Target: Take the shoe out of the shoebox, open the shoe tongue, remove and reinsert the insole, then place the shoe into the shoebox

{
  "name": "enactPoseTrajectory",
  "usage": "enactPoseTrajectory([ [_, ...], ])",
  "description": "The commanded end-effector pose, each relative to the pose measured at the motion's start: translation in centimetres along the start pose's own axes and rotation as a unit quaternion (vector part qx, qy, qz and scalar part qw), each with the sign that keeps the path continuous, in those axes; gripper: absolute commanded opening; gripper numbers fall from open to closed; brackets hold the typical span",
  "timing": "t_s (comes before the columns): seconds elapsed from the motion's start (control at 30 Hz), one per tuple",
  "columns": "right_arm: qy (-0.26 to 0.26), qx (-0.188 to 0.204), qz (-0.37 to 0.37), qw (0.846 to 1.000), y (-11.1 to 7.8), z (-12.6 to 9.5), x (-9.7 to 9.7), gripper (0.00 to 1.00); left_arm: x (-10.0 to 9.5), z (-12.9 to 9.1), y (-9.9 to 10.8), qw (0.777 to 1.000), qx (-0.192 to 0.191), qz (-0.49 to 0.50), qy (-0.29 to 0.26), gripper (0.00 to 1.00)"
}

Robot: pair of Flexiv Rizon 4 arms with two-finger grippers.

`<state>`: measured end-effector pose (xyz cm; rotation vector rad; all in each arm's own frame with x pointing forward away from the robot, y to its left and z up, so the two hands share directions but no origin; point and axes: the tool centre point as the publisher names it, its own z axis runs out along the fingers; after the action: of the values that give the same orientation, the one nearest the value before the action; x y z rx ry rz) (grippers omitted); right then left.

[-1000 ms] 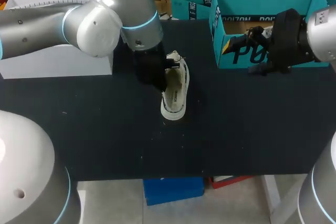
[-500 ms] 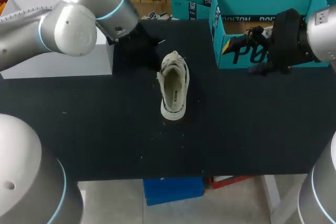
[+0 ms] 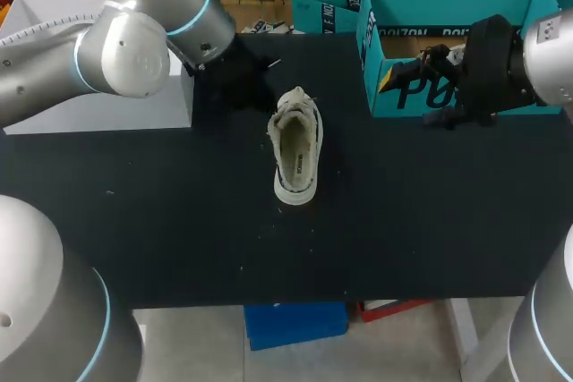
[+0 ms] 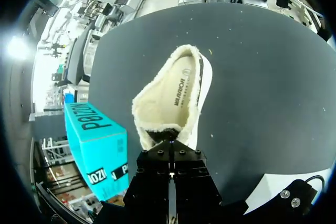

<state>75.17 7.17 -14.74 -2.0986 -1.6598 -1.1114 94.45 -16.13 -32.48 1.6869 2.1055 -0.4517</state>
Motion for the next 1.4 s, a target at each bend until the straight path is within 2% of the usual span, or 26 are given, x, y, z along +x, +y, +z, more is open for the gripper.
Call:
enactPoseTrajectory([
  [0.03, -0.001, 0.000, 0.000, 1.000, 0.0, 0.1, 0.1, 1.00, -0.8, 1.7, 0.2, 1.000, 0.008, 0.003, 0.000, 0.00],
  [0.27, -0.001, 0.000, 0.000, 1.000, 0.0, 0.1, 0.1, 1.00, -1.2, 3.0, -1.7, 0.999, 0.032, 0.018, 0.005, 0.00],
  [0.43, -0.001, 0.000, 0.000, 1.000, 0.0, 0.1, 0.1, 1.00, -0.2, 4.2, -3.7, 0.998, 0.056, 0.032, 0.025, 0.00],
  [0.6, -0.001, 0.000, 0.000, 1.000, 0.0, 0.1, 0.1, 1.00, 1.1, 3.3, -4.5, 0.997, 0.062, 0.041, 0.034, 0.00],
  [0.77, -0.001, 0.000, 0.000, 1.000, 0.0, 0.1, 0.1, 1.00, 1.5, 0.5, -3.8, 0.997, 0.055, 0.052, 0.030, 0.00],
  [0.93, -0.001, 0.000, 0.000, 1.000, 0.0, 0.1, 0.1, 1.00, 0.9, -1.4, -2.8, 0.998, 0.041, 0.053, 0.013, 0.00],
  [1.2, -0.001, 0.000, 0.000, 1.000, 0.0, 0.1, 0.1, 1.00, -1.1, -0.4, -0.9, 0.999, 0.025, 0.040, -0.003, 0.00],
  [1.4, -0.001, 0.000, 0.000, 1.000, 0.0, 0.1, 0.1, 1.00, -1.9, 0.4, -1.1, 0.999, 0.032, 0.043, -0.006, 0.00],
])
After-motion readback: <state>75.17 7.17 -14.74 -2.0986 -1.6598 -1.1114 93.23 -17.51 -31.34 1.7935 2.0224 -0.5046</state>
